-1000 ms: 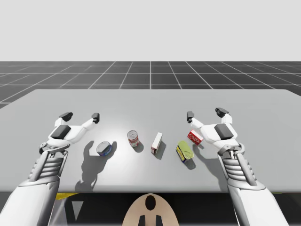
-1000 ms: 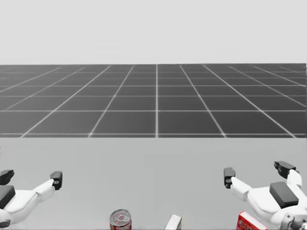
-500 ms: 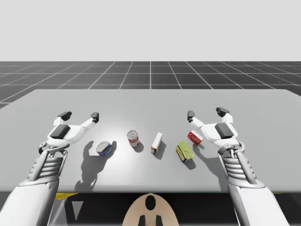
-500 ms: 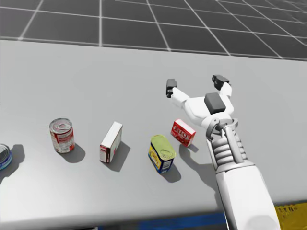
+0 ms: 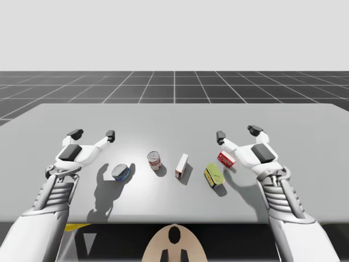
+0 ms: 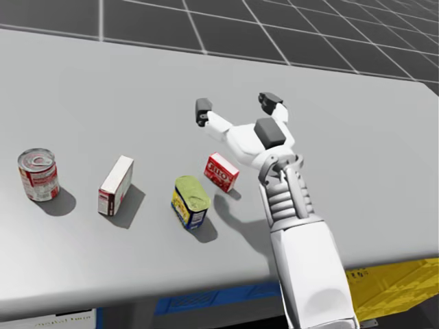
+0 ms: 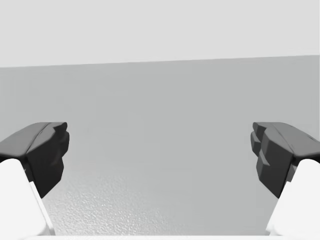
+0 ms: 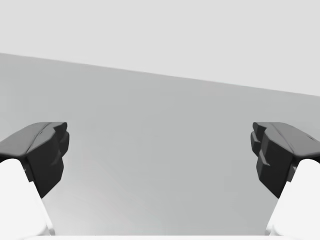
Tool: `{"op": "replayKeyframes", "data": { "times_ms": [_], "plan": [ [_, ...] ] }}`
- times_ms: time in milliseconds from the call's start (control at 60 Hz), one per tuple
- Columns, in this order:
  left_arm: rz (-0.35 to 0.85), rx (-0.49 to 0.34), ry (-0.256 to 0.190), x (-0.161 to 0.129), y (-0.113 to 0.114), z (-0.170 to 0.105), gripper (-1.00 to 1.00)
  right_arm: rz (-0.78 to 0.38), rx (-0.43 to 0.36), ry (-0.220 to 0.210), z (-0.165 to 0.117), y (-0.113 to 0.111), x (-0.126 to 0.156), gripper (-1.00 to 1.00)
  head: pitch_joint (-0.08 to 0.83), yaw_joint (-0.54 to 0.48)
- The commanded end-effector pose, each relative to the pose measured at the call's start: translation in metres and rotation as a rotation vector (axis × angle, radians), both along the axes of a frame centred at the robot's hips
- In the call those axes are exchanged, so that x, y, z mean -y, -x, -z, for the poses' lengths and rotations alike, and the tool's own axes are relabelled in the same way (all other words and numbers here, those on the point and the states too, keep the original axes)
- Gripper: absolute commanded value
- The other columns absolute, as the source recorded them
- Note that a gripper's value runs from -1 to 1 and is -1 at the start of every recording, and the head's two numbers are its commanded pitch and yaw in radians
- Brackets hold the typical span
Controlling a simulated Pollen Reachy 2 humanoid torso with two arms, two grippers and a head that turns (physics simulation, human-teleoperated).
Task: Grasp the gelatin box and hold it up.
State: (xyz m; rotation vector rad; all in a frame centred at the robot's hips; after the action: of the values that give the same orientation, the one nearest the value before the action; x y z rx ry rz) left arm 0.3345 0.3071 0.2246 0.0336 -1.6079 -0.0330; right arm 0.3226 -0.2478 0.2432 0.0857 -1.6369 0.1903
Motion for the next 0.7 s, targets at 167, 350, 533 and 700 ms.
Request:
{"op": "replayKeyframes", "data": {
  "times_ms": [167, 350, 533, 700],
  "plan": [
    [-0.001, -0.003, 0.002, 0.0, 0.0, 0.0, -1.0, -0.187, -0.053, 0.02, -0.002, 0.032, 0.026, -1.0, 0.643, -0.35],
    [0.0, -0.005, 0.001, 0.001, 0.0, 0.001, -1.0, -0.282, -0.097, 0.09, 0.011, 0.043, 0.058, -1.0, 0.644, -0.35],
    [-0.002, -0.01, -0.001, 0.001, -0.001, 0.002, -1.0, -0.369, -0.147, 0.055, 0.031, 0.042, 0.083, -1.0, 0.645, -0.36],
    [-0.004, -0.011, -0.001, 0.001, -0.001, 0.002, -1.0, -0.409, -0.199, 0.062, 0.058, 0.036, 0.099, -1.0, 0.65, -0.36]
  ]
}}
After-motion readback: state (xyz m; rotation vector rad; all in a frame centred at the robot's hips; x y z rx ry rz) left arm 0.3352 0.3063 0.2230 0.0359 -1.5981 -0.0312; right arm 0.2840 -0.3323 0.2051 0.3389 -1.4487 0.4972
